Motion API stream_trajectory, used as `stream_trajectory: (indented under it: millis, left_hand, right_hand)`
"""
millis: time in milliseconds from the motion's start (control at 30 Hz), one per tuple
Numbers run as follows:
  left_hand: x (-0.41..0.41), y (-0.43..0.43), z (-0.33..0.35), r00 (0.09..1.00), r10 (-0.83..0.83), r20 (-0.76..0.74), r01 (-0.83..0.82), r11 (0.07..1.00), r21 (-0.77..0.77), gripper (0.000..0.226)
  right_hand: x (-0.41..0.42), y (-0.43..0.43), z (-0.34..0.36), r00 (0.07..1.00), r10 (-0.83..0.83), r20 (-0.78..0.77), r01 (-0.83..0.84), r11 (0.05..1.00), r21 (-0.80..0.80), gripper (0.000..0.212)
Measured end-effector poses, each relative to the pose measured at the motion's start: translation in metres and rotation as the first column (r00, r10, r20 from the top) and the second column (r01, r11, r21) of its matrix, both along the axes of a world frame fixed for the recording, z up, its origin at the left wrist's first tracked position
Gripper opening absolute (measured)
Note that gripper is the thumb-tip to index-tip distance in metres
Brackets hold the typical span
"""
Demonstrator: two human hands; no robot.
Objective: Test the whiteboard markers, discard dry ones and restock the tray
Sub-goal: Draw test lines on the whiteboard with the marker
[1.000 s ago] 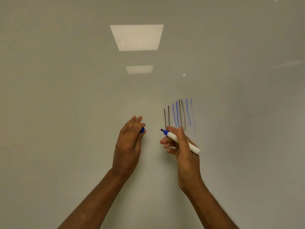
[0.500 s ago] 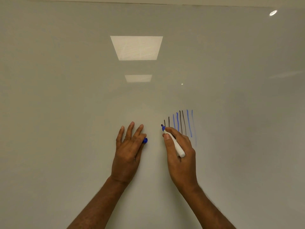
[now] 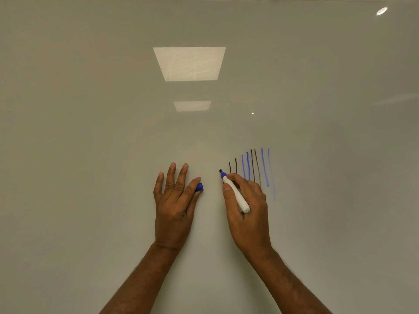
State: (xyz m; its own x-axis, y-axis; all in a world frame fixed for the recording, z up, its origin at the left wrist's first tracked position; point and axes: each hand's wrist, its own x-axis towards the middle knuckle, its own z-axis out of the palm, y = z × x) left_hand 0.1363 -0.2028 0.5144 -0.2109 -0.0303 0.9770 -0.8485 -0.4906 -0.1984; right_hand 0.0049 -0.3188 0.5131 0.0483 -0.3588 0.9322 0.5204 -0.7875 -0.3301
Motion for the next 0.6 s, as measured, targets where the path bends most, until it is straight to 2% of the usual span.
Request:
stream_trajectory:
  millis: [333, 433, 600]
  left_hand:
    - [0.0, 0.0, -0.001, 1.0, 0.007, 0.008, -0.007, 1.0, -0.004, 0.037]
    - [0.0, 0.0, -0.001, 1.0, 0.008, 0.01, -0.008, 1.0, -0.003, 0.037]
    - [-0.002, 0.0, 0.0, 1.0, 0.027, 0.014, -0.026, 1.0, -0.009, 0.035]
  right_hand:
    - [-0.004, -0.004, -0.062, 0.999, -0.024, -0.039, 0.026, 0.997, 0.069, 0.044]
    - [-0.009, -0.003, -0.047, 0.998, -0.028, -0.048, 0.031, 0.998, 0.057, 0.036]
    - [-0.007, 0.001, -0.002, 0.997, -0.049, -0.055, 0.048, 0.999, -0.015, 0.043]
